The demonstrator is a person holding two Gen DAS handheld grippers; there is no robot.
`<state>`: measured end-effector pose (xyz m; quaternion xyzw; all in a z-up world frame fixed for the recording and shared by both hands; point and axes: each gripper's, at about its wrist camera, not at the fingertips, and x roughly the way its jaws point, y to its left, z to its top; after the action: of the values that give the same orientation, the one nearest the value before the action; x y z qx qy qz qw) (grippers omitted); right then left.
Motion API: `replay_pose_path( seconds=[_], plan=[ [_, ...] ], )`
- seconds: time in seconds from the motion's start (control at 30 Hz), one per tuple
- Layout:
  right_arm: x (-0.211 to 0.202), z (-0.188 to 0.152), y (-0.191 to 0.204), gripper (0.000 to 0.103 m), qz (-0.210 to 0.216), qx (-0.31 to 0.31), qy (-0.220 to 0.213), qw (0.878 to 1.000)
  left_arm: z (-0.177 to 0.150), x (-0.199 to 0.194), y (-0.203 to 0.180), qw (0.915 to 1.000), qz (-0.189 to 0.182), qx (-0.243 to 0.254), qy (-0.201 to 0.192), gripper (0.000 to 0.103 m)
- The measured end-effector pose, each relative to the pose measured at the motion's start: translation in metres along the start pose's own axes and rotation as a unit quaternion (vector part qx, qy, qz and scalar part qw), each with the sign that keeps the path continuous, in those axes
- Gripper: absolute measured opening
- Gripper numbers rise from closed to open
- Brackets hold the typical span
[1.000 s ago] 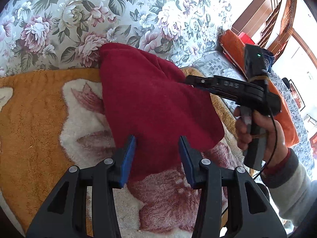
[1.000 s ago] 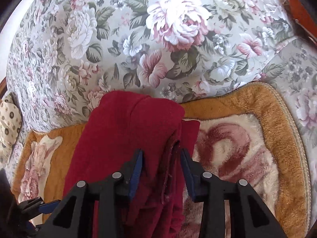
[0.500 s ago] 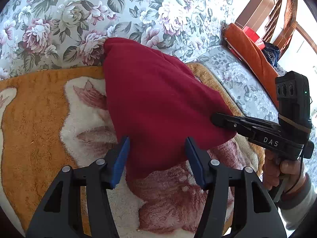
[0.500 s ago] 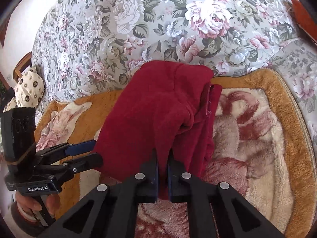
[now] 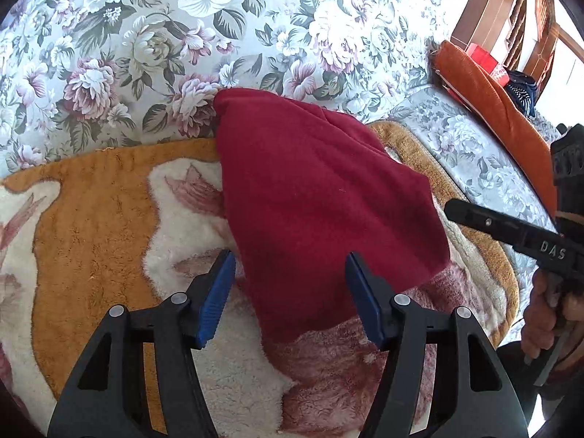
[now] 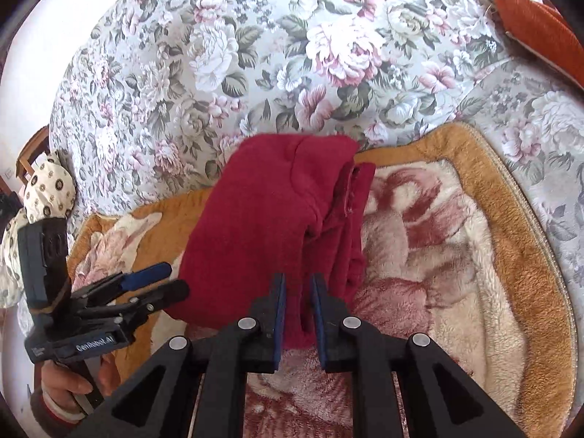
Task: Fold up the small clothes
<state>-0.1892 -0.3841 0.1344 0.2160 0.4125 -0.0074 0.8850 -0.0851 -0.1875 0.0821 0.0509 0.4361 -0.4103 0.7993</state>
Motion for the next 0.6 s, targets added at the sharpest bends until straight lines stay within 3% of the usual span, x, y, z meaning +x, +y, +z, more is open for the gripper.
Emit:
replay_pose_path(
  seconds=[0.3,0.4,0.47,0.6],
  plan=[
    [0.059,0.053,0.019,0.013,-0.032,-0.051,-0.003,0.998,0.014,0.011,0.002,0.9998,0.020,-0.005,-0.005,0.063],
    [0.094,0.075,0.012,0.013,-0.052,-0.049,0.021,0.997,0.017,0.021,0.003,0.9996,0.025,-0.004,0.009,0.063],
    [0.114,0.084,0.005,0.013,-0.063,-0.050,0.029,0.996,0.019,0.024,0.004,0.9996,0.025,-0.008,0.012,0.068],
    [0.144,0.091,-0.004,0.013,-0.080,-0.060,0.059,0.993,0.022,0.027,0.009,0.9995,0.018,-0.020,0.015,0.072]
  ],
)
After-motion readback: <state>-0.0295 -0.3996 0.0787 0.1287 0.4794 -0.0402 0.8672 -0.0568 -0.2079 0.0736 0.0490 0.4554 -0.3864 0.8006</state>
